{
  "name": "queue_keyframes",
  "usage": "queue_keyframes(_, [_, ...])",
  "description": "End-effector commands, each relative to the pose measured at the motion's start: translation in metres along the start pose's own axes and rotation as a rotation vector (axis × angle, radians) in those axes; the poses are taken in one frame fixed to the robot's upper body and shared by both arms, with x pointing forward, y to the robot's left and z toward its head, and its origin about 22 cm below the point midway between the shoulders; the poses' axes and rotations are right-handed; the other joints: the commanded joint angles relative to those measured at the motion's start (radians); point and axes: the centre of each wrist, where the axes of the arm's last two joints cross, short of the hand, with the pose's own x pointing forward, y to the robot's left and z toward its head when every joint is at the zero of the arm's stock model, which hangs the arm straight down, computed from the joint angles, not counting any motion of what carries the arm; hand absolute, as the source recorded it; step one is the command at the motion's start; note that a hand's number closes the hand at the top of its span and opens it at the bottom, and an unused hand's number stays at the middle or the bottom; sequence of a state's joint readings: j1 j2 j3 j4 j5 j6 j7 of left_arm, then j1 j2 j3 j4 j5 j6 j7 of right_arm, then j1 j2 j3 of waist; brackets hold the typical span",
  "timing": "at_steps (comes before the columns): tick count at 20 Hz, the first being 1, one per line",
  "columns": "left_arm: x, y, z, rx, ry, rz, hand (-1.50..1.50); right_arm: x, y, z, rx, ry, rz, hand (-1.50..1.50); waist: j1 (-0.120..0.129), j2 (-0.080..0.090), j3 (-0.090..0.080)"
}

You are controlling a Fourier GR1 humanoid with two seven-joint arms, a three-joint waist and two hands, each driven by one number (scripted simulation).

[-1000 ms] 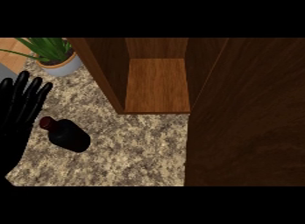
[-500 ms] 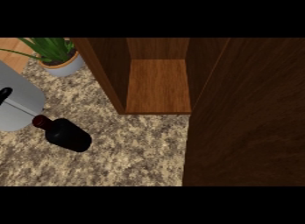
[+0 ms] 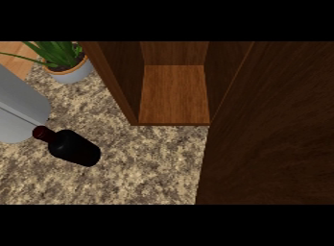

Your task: Pick up the wine, place it into the cabinet and close the cabinet

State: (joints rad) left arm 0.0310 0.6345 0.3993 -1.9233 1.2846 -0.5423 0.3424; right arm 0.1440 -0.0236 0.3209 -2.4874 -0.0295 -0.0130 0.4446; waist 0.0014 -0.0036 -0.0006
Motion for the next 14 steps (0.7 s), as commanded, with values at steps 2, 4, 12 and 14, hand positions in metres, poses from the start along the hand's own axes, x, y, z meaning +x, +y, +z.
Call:
queue_keyframes(2, [0.018, 0.003, 0.002, 0.035, 0.024, -0.001, -1.5, 0.045, 0.007, 0.028, -0.037, -0.057, 0.009, -1.5, -0.007, -0.001, 0.0])
queue_keyframes(4, [0.032, 0.007, 0.0, 0.025, 0.036, -0.013, -1.5, 0.041, 0.009, 0.025, -0.02, -0.052, 0.0, -1.5, -0.007, 0.0, 0.0])
queue_keyframes(12, [0.006, -0.002, 0.001, 0.072, 0.072, -0.029, -1.5, 0.047, 0.014, 0.026, -0.001, -0.047, 0.004, -1.5, -0.009, -0.001, 0.0])
queue_keyframes(14, [-0.022, 0.019, -0.003, 0.057, 0.061, -0.037, -1.5, 0.04, 0.016, 0.01, -0.013, -0.041, 0.001, -1.5, -0.017, 0.004, -0.001])
